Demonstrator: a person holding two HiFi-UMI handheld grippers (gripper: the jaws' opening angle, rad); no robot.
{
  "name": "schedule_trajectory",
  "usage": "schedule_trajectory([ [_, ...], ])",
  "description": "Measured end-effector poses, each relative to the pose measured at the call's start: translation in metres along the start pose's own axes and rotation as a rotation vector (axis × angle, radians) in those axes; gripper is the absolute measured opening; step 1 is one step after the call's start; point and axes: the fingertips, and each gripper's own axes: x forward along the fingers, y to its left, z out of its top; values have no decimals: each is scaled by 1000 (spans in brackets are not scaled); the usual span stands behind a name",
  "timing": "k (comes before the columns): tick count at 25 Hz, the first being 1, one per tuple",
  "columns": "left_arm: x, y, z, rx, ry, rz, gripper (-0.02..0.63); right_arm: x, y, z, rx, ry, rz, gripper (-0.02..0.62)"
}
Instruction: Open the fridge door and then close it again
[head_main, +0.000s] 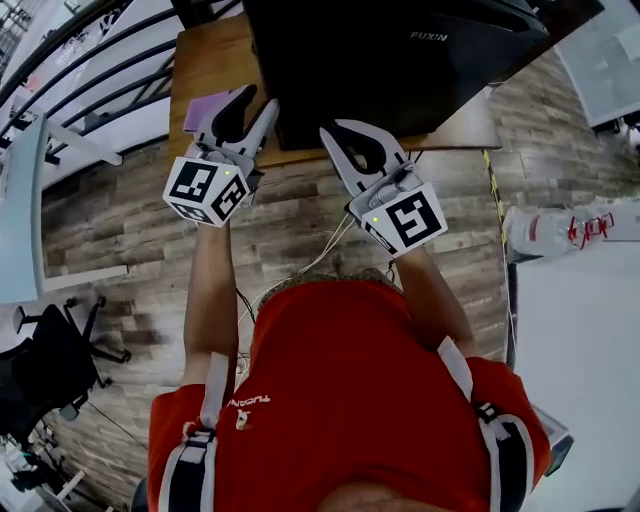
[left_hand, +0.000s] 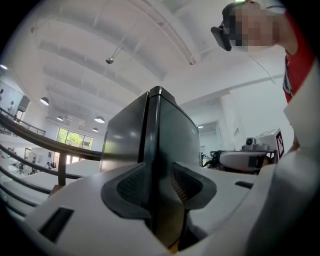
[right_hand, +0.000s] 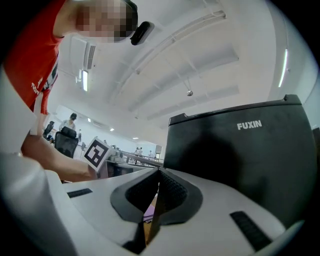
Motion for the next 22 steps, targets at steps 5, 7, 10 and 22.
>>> schedule_trajectory([
  [5,9,7,-4,-13,12,-56,172,0,-6,-3,-8,22,-52,25],
  [7,12,8,-6,-17,18,-82,181,1,-8,-4,-11,31,-67,26],
  [10,17,8,-8,-20,27,-120,186,2,-8,-6,-14,42,-82,25],
  [22,26,7,-9,-24,15,-179,181,-2,-15,-7,-18,66,-122,25],
])
